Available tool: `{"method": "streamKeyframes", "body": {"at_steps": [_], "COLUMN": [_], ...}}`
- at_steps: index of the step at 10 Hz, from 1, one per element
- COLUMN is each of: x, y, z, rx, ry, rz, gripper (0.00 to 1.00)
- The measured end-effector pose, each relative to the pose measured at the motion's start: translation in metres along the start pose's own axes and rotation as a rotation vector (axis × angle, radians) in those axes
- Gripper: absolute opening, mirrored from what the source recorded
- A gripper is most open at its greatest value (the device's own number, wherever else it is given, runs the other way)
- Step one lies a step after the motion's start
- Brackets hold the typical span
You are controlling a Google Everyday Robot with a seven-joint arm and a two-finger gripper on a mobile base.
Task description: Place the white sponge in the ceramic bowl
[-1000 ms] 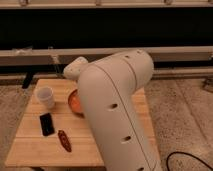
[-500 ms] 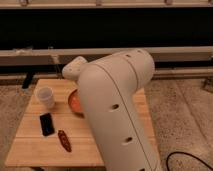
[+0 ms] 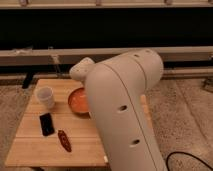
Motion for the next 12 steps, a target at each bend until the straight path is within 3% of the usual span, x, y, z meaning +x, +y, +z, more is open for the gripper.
{"method": "streamKeyframes", "body": {"at_steps": [4,6,8,12], "x": [0.053,0.069,0.065,0.05], "y": [-0.053,-0.078,-0.09,-0.102], "z": [0.042,0.066,0.092,0.127], "rx": [-0.078,-0.148,-0.224,-0.299], "ry": [-0.024,-0.044,-0.062,-0.061], "rz": [0.215,0.325,0.394,0.445], "gripper": [0.96,0.96,0.96,0.96]}}
